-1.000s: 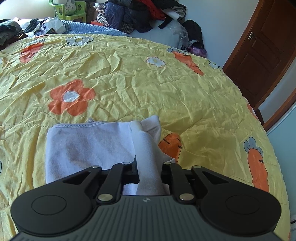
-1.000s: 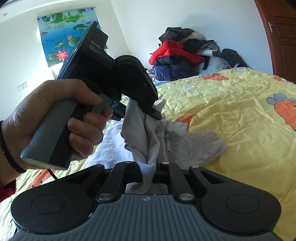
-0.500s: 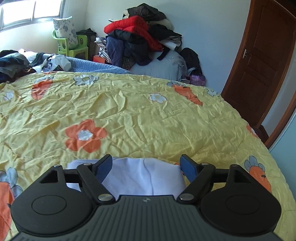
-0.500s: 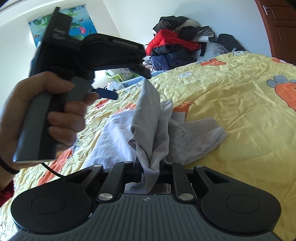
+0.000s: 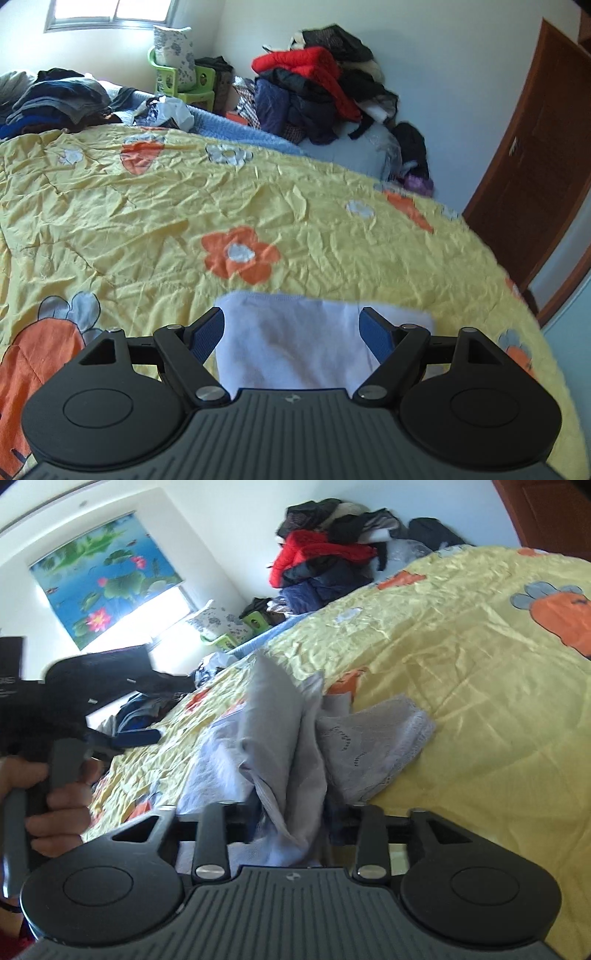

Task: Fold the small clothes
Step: 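Open both grippers to lay the folded side down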

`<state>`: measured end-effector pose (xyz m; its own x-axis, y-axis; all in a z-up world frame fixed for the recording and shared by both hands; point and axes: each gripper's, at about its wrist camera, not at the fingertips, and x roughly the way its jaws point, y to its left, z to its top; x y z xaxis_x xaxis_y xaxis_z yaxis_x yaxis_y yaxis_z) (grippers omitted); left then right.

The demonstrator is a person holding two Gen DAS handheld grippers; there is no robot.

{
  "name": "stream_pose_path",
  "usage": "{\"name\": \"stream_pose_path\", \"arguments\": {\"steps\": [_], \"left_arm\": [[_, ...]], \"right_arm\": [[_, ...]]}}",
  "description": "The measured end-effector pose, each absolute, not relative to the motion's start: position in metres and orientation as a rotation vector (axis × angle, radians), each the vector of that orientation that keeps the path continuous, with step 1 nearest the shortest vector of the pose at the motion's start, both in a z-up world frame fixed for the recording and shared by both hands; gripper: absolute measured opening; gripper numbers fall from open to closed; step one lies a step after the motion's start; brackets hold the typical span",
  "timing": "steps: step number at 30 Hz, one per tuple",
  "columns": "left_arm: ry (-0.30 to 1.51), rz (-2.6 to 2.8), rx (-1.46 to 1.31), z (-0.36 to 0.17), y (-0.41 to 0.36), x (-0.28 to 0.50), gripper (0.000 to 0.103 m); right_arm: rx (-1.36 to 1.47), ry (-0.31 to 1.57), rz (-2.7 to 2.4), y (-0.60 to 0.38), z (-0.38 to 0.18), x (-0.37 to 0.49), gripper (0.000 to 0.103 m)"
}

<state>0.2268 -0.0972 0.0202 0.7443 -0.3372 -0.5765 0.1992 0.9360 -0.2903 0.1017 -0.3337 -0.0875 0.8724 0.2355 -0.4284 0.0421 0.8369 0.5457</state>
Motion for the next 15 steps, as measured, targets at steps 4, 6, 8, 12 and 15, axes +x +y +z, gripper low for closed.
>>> {"name": "stream_pose_path", "arguments": {"steps": [4, 6, 8, 12, 15], "left_arm": [[0.654, -0.307, -0.205, 0.028, -0.095, 0.222, 0.085], [0.666, -0.318, -0.179, 0.023, -0.095, 0.216, 0.085], [0.69, -0.328, -0.149, 0.012, -0.095, 0.208, 0.085], [0.729, -0.333, -0.077, -0.012, -0.096, 0.19, 0.085], [0.725, -0.329, -0.031, -0.024, -0.098, 0.174, 0.085]], "right_arm": [[0.598, 0.511, 0.097, -0.339, -0.089, 0.102, 0.051], [0.597, 0.516, 0.09, -0.341, -0.089, 0.101, 0.053], [0.599, 0.515, 0.083, -0.344, -0.089, 0.099, 0.056], [0.597, 0.514, 0.066, -0.35, -0.089, 0.095, 0.056], [0.586, 0.514, 0.058, -0.353, -0.089, 0.091, 0.056]]}}
